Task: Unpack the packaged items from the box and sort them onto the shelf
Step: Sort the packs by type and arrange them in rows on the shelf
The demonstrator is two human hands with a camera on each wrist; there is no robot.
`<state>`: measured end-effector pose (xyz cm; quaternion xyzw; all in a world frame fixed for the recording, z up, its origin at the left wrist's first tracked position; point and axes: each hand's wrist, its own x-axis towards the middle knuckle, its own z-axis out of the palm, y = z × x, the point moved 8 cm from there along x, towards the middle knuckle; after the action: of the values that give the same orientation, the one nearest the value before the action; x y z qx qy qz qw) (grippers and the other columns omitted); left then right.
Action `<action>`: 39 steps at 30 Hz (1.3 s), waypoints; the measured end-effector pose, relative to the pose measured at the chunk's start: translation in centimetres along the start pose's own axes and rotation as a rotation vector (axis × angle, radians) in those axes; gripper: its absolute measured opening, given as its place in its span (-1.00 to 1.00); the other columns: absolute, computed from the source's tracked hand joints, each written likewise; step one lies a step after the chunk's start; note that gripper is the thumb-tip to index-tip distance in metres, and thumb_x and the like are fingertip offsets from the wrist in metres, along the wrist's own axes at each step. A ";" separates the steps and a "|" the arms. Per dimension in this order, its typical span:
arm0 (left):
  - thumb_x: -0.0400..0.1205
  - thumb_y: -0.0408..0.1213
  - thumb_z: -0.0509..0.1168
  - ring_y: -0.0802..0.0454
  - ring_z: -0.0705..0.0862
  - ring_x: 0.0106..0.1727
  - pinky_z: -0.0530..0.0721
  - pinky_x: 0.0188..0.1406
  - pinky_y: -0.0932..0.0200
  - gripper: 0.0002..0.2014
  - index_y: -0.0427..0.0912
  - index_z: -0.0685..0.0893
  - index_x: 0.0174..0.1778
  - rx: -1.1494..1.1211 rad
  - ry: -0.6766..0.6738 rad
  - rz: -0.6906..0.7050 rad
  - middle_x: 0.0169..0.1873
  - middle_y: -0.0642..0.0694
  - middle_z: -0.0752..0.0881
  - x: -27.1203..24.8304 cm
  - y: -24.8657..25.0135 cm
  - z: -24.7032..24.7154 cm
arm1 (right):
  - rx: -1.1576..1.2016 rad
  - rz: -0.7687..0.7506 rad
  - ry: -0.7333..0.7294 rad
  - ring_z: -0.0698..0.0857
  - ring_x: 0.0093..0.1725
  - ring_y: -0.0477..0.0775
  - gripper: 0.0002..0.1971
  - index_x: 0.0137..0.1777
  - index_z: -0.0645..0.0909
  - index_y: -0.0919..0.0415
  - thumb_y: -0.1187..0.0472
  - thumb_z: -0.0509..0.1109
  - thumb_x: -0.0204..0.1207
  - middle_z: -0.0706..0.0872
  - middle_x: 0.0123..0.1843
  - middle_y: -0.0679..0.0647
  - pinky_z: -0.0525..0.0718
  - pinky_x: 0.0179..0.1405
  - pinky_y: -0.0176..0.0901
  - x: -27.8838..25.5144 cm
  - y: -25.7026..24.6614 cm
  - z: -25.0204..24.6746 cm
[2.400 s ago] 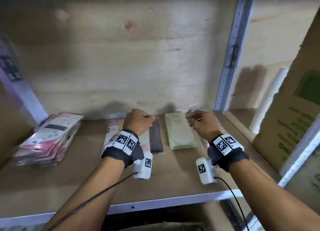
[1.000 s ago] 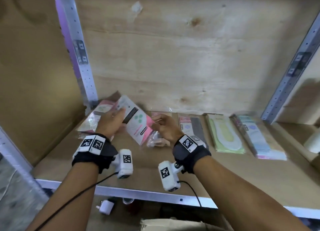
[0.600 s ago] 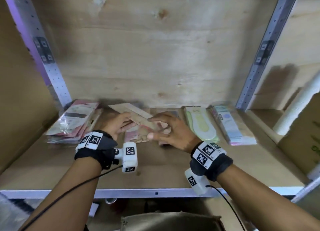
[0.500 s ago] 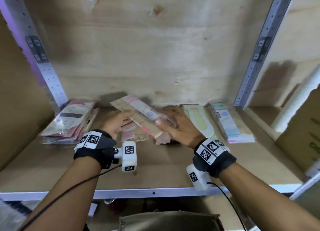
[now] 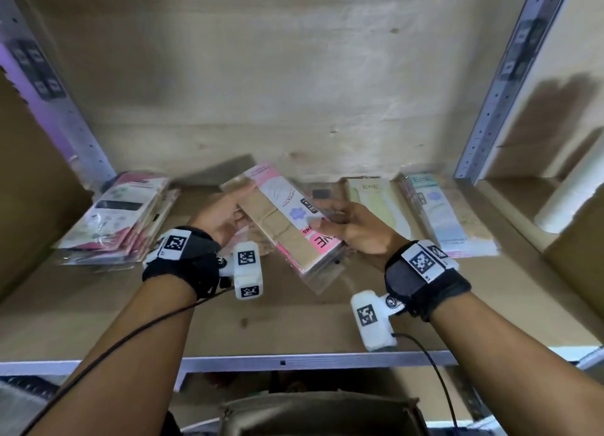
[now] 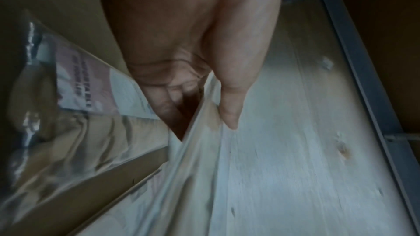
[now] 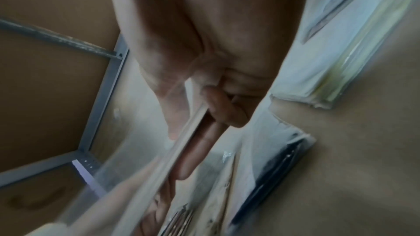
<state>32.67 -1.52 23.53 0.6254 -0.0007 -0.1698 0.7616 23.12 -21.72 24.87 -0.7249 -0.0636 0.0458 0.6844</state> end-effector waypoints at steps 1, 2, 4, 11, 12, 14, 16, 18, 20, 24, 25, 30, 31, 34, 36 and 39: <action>0.66 -0.05 0.39 0.00 0.78 0.07 0.77 -0.20 0.19 -0.54 -0.18 0.65 0.44 0.000 -0.005 -0.008 0.28 -0.19 0.76 0.1 0.2 -0.2 | -0.020 0.004 -0.028 0.86 0.02 0.00 -0.62 0.39 0.63 0.20 0.36 0.46 0.58 0.86 0.10 0.08 0.78 -0.12 -0.27 -0.1 0.1 0.1; 0.66 0.00 0.38 0.00 0.74 0.07 0.76 -0.21 0.19 -0.51 -0.19 0.65 0.45 0.014 -0.015 -0.033 0.27 -0.19 0.75 0.2 0.1 -0.5 | -0.027 0.013 -0.050 0.86 0.02 -0.02 -0.62 0.38 0.64 0.16 0.36 0.47 0.57 0.87 0.08 0.05 0.77 -0.12 -0.30 -0.1 0.3 0.2; 0.63 0.07 0.38 0.03 0.75 -0.05 0.74 -0.24 0.23 -0.48 -0.20 0.69 0.40 0.078 -0.037 -0.075 0.15 -0.16 0.77 0.1 -0.1 -1.1 | -0.005 0.047 -0.074 0.83 0.15 0.13 -0.58 0.39 0.65 0.18 0.34 0.52 0.53 0.84 0.16 0.14 0.78 0.11 -0.10 -0.2 1.0 0.0; 0.45 0.04 0.50 -0.08 0.85 -0.07 0.71 0.04 -0.01 -0.58 -0.18 0.86 0.09 0.415 -0.109 -0.026 0.03 -0.24 0.86 -0.4 0.4 -2.7 | -0.070 0.162 -0.178 0.84 -0.11 0.02 -0.68 0.21 0.78 -0.08 0.26 0.57 0.51 0.86 0.11 0.06 0.74 -0.35 -0.26 -1.2 2.1 0.0; 0.42 0.02 0.51 -0.04 0.86 -0.03 0.68 0.09 -0.02 -0.59 -0.15 0.86 0.09 0.427 -0.115 -0.015 0.03 -0.20 0.87 -0.7 0.6 -2.8 | -0.075 0.166 -0.168 0.82 -0.22 -0.05 -0.70 0.18 0.79 -0.07 0.25 0.57 0.50 0.87 0.07 0.03 0.68 -0.49 -0.32 -1.3 2.1 0.0; 0.42 0.01 0.51 0.03 0.86 0.00 0.66 0.07 0.06 -0.63 -0.10 0.86 0.08 0.426 -0.113 0.025 0.04 -0.13 0.87 -1.1 1.1 -2.9 | -0.086 0.168 -0.106 0.79 -0.23 0.04 -0.68 0.20 0.77 -0.03 0.19 0.61 0.45 0.88 0.04 0.05 0.65 -0.55 -0.25 -1.2 2.1 -0.4; 0.43 0.00 0.51 0.02 0.87 0.01 0.74 -0.08 0.13 -0.63 -0.12 0.87 0.07 0.366 -0.080 0.058 0.04 -0.15 0.87 -1.6 1.6 -3.5 | -0.035 0.158 -0.013 0.74 -0.18 0.20 -0.60 0.22 0.76 0.05 0.12 0.64 0.35 0.86 0.09 0.19 0.70 -0.49 -0.18 -1.0 2.0 -1.2; 0.42 -0.03 0.53 -0.06 0.86 0.04 0.79 -0.13 0.13 -0.56 -0.20 0.84 0.13 0.272 -0.009 0.070 0.06 -0.19 0.86 -1.9 1.6 -4.4 | 0.094 0.154 0.088 0.70 -0.15 0.24 -0.60 0.21 0.76 0.14 0.13 0.66 0.37 0.83 0.10 0.30 0.74 -0.40 -0.14 -1.0 2.1 -2.0; 0.50 -0.10 0.53 -0.11 0.85 0.00 0.79 -0.06 0.02 -0.61 -0.24 0.79 0.17 0.181 0.084 0.059 0.05 -0.24 0.86 -2.1 1.4 -5.4 | 0.232 0.156 0.160 0.70 -0.17 0.22 -0.67 0.19 0.76 0.20 0.20 0.62 0.43 0.83 0.07 0.24 0.77 -0.38 -0.15 -1.4 2.2 -2.5; 0.65 -0.31 0.40 0.05 0.84 -0.29 0.79 -0.34 0.17 -0.95 -0.12 0.73 0.00 0.032 0.158 0.037 -0.18 -0.14 0.87 -2.7 1.1 -5.6 | 0.359 0.164 0.160 0.86 0.01 0.19 -0.70 0.23 0.75 0.17 0.15 0.52 0.52 0.84 0.15 0.16 0.82 -0.15 -0.17 -1.8 2.3 -1.5; 0.67 -0.35 0.38 0.08 0.84 -0.30 0.79 -0.38 0.22 -0.92 -0.11 0.73 0.02 0.024 0.159 0.035 -0.21 -0.11 0.87 -3.0 1.1 -5.3 | 0.356 0.168 0.156 0.85 0.07 0.21 -0.71 0.26 0.72 0.16 0.14 0.48 0.57 0.84 0.15 0.20 0.82 -0.07 -0.13 -1.8 2.4 -1.1; 0.68 -0.50 0.31 -0.10 0.84 0.00 0.84 -0.21 0.17 -0.67 -0.36 0.63 0.38 0.090 -0.055 -0.005 0.17 -0.36 0.78 -5.0 0.3 -1.1 | 0.318 0.137 0.191 0.85 0.05 0.21 -0.68 0.34 0.65 0.22 0.15 0.44 0.63 0.83 0.15 0.22 0.84 -0.03 -0.07 -1.5 2.0 0.3; 0.68 -0.52 0.30 -0.16 0.84 0.06 0.86 -0.14 0.12 -0.65 -0.40 0.60 0.41 0.085 -0.086 -0.019 0.20 -0.40 0.77 -5.3 -0.1 -0.1 | 0.305 0.124 0.209 0.86 -0.03 0.20 -0.68 0.34 0.65 0.24 0.18 0.44 0.62 0.82 0.10 0.25 0.85 -0.08 -0.08 -1.5 1.9 0.3; 0.69 -0.54 0.27 -0.27 0.74 0.32 0.77 0.22 -0.02 -0.60 -0.41 0.53 0.47 0.061 -0.152 -0.063 0.27 -0.38 0.74 -5.9 -1.0 2.1 | 0.317 0.077 0.277 0.83 -0.22 0.11 -0.72 0.26 0.64 0.23 0.30 0.49 0.56 0.82 -0.01 0.20 0.81 -0.28 -0.12 -1.5 1.5 -0.2; 0.70 -0.54 0.26 -0.21 0.78 0.26 0.80 0.18 0.00 -0.62 -0.38 0.55 0.46 0.049 -0.209 -0.092 0.23 -0.33 0.78 -6.2 -1.6 3.0 | 0.362 0.047 0.299 0.85 -0.18 0.11 -0.69 0.22 0.59 0.19 0.39 0.51 0.52 0.85 -0.04 0.13 0.79 -0.33 -0.15 -1.5 1.3 -0.7; 0.74 -0.53 0.20 -0.18 0.82 0.17 0.84 0.07 0.02 -0.70 -0.38 0.60 0.40 0.037 -0.225 -0.122 0.17 -0.32 0.81 -6.0 -2.3 3.6 | 0.399 0.023 0.279 0.87 -0.12 0.13 -0.59 0.25 0.54 0.15 0.52 0.46 0.49 0.87 -0.02 0.12 0.79 -0.33 -0.13 -1.5 1.1 -1.0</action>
<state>25.59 -3.80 23.37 0.6152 -0.0515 -0.2848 0.7333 21.86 -22.95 23.74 -0.5752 0.0501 -0.0351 0.8157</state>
